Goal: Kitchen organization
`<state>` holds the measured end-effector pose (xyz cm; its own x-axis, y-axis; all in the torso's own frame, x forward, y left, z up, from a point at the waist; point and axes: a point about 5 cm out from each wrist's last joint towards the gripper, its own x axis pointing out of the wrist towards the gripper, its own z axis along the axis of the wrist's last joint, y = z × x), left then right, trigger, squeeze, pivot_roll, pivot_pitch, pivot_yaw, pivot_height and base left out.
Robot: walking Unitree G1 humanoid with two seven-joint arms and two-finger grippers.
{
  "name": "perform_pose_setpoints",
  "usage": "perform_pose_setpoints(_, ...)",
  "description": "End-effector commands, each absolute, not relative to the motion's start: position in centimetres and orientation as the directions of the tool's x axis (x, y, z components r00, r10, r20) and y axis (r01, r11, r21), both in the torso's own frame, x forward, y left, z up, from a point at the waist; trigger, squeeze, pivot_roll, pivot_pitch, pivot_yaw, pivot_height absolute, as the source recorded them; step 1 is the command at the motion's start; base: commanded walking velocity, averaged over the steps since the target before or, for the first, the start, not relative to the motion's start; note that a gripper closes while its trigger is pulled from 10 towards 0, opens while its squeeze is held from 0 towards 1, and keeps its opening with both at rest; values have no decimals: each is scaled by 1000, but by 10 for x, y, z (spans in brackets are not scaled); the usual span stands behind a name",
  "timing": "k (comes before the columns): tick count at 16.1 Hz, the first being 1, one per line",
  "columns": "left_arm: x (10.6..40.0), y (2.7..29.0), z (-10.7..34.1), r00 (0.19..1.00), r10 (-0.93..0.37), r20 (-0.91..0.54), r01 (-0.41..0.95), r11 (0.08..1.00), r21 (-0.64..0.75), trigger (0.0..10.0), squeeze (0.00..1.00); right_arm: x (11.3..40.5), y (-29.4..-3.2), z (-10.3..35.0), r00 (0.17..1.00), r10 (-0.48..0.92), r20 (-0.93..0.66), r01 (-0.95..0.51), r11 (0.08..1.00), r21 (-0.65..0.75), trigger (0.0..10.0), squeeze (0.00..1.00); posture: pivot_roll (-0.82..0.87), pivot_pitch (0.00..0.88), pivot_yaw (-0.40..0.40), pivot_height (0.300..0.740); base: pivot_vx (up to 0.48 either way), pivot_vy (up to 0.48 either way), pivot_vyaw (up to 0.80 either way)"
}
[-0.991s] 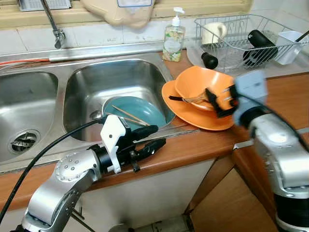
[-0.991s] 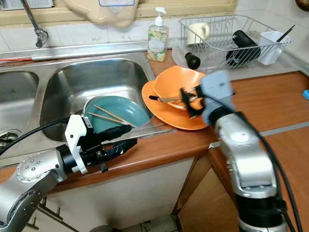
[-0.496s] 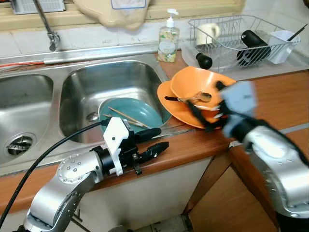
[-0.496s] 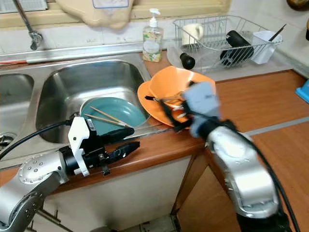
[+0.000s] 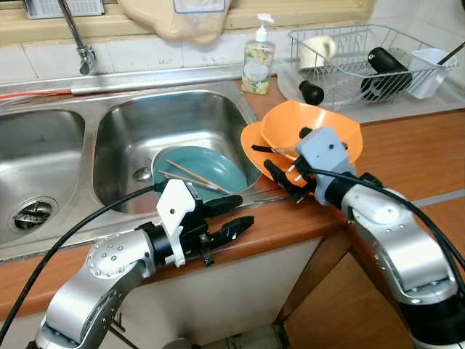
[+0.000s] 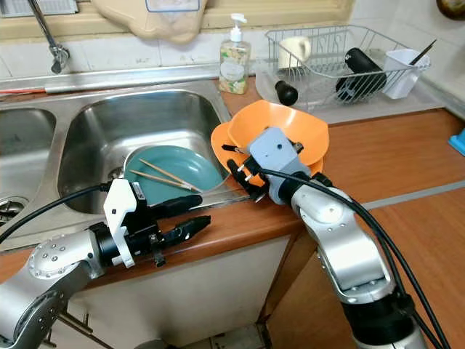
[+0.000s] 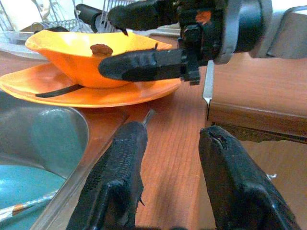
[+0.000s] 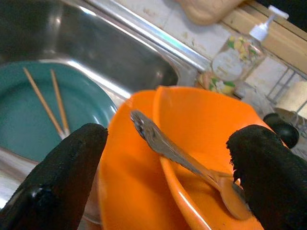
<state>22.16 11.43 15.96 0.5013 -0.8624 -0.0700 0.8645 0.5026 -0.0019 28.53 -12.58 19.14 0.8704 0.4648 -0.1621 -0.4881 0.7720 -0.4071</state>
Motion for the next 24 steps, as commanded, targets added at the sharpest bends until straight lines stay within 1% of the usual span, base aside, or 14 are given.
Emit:
perform_pose_setpoints(1, 220, 114, 163, 494, -867, -71, 870, 493, 20, 10000, 0, 291, -124, 199, 882, 454, -129, -462, 774, -433, 10000, 0, -68, 0, 4, 740, 0, 0, 0)
perform_pose_setpoints(3, 221, 113, 163, 494, -866, -71, 869, 494, 24, 10000, 0, 301, -125, 200, 907, 404, -117, -413, 799, -437, 10000, 0, -64, 0, 0, 740, 0, 0, 0)
perform_pose_setpoints(10, 221, 114, 164, 500, -863, -70, 866, 499, 28, 10000, 0, 311, -134, 203, 949, 303, -84, -310, 865, -395, 10000, 0, -64, 0, -1, 740, 0, 0, 0)
perform_pose_setpoints(16, 221, 114, 164, 500, -864, -68, 866, 499, 31, 10000, 0, 313, -139, 217, 963, 270, -1, -250, 889, -383, 10000, 0, -65, 0, 0, 740, 0, 0, 0)
perform_pose_setpoints(24, 220, 114, 163, 499, -864, -71, 867, 498, 28, 10000, 0, 307, -149, 229, 964, 264, 35, -232, 899, -371, 10000, 0, -70, 0, 1, 740, 0, 0, 0)
